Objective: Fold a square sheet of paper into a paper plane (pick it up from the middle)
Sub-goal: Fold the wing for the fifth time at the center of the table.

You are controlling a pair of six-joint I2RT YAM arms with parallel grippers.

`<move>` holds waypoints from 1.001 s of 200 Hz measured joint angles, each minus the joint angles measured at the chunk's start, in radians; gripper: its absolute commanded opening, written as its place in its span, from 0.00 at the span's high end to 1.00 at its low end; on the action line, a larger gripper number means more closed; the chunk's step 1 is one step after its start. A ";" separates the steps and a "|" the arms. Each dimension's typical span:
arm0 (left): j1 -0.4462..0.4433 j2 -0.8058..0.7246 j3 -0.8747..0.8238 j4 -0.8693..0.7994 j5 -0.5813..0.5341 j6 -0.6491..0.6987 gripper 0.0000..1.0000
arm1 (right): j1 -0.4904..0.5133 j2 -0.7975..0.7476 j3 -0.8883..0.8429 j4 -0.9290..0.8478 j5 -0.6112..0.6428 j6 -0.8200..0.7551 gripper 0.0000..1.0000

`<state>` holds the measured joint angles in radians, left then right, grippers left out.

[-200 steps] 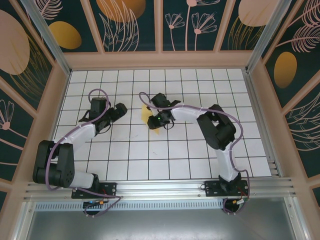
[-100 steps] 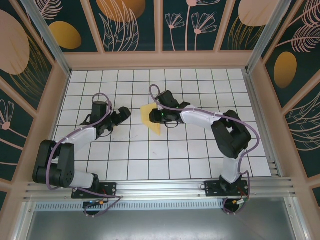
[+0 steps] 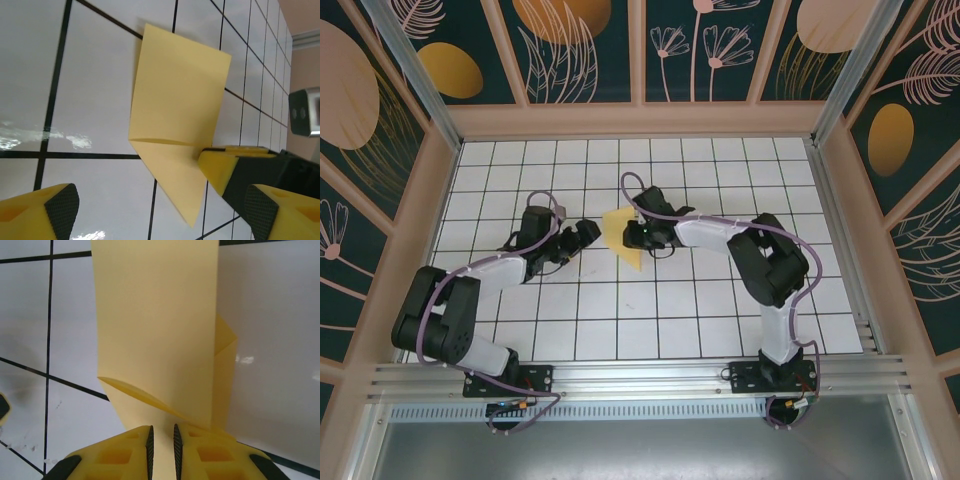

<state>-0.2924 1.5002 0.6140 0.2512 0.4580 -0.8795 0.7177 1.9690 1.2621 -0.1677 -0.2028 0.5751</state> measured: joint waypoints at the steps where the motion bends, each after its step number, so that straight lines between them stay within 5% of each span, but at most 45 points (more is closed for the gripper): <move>1: -0.001 0.001 0.000 0.000 0.001 0.000 0.17 | 0.000 0.000 0.000 0.000 0.000 0.001 0.81; 200: -0.074 0.275 0.136 0.104 0.123 -0.084 0.63 | -0.066 0.004 -0.120 0.143 -0.078 0.068 0.83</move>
<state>-0.3668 1.7752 0.7502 0.3550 0.5812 -0.9630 0.6514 1.9728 1.1423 -0.0246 -0.2810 0.6430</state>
